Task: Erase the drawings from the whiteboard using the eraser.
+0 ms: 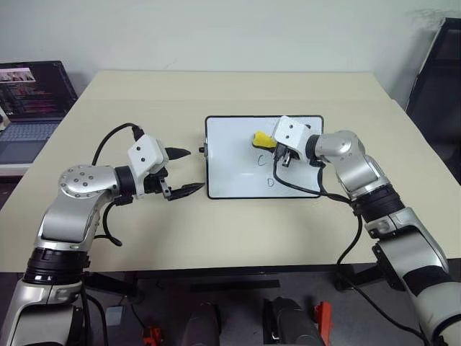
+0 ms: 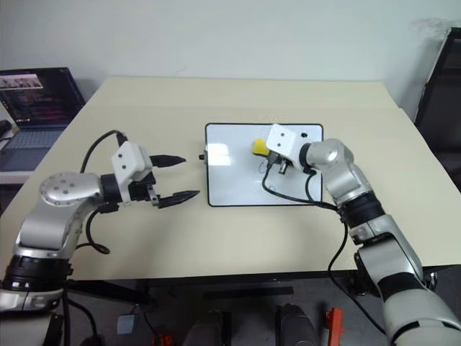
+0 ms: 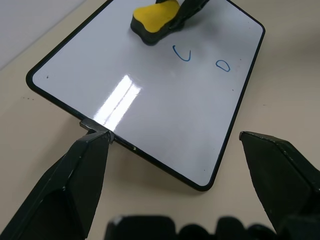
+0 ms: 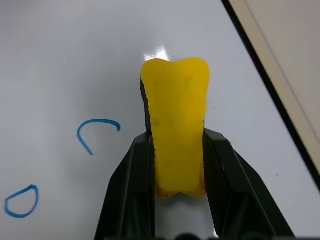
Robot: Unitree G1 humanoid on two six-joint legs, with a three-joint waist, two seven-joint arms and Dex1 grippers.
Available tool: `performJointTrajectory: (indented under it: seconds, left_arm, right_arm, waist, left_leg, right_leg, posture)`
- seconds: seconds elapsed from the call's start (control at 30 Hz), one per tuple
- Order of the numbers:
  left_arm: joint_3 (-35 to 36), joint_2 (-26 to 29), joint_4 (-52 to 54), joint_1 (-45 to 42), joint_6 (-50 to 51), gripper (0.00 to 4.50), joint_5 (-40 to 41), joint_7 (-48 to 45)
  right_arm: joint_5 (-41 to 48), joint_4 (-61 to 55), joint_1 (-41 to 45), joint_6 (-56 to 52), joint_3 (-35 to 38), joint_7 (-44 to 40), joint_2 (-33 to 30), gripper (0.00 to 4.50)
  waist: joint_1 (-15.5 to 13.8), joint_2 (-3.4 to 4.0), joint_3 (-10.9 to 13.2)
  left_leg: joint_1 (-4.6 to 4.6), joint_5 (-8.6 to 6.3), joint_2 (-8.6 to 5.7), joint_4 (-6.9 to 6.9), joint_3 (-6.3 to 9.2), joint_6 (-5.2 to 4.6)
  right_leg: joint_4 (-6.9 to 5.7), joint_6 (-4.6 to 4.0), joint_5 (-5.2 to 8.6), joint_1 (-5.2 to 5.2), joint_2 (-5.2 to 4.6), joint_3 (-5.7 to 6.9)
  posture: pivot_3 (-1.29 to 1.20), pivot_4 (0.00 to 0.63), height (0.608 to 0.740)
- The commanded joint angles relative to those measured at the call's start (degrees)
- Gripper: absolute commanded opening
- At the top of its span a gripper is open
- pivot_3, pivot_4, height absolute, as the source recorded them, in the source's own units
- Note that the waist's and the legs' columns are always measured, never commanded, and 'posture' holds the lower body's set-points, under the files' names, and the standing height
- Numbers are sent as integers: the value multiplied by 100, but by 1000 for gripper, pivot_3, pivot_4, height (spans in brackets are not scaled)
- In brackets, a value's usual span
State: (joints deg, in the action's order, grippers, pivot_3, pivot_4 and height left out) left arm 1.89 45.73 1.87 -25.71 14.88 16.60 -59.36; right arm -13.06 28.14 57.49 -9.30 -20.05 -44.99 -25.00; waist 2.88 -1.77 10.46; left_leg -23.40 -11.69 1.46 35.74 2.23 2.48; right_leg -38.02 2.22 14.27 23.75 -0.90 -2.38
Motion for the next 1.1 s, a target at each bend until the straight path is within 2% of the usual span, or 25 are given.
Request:
performJointTrajectory:
  seconds: [0.03,0.33,0.57,0.87,1.1]
  left_arm:
    - [148,81,179,-55,-6,4500,25,39]
    - [139,67,150,-103,-19,4500,11,62]
    - [114,44,127,-164,-20,4500,19,49]
    - [104,24,80,-215,-43,4500,15,40]
    - [99,11,108,-194,-40,4500,18,50]
  right_arm:
    - [-247,235,170,256,-103,-13,-69,964]
    - [-876,109,-47,356,-626,-355,-204,964]
    - [-1294,-509,-371,119,-1003,-844,-392,964]
    - [-1434,-886,-764,-94,-1011,-1113,-491,964]
    - [-1390,-918,-735,-143,-842,-1002,-497,964]
  waist:
    - [3,0,0]
    - [9,0,-1]
    - [5,-3,-3]
    - [3,-6,-6]
    - [3,-6,-7]
  left_leg:
    - [1,0,0,0,0,0]
    - [46,0,0,2,-1,0]
    - [50,0,1,6,0,0]
    - [56,0,1,8,0,0]
    - [56,0,1,13,0,0]
  right_leg:
    - [-1,0,0,-1,0,0]
    - [-5,-2,1,-42,1,-2]
    - [-8,-1,0,-47,1,-2]
    - [-8,-3,-2,-52,2,-2]
    - [-8,-17,1,-54,2,-3]
  posture:
    - [0,150,740]
    - [0,150,740]
    - [0,150,740]
    - [0,150,740]
    - [0,150,740]
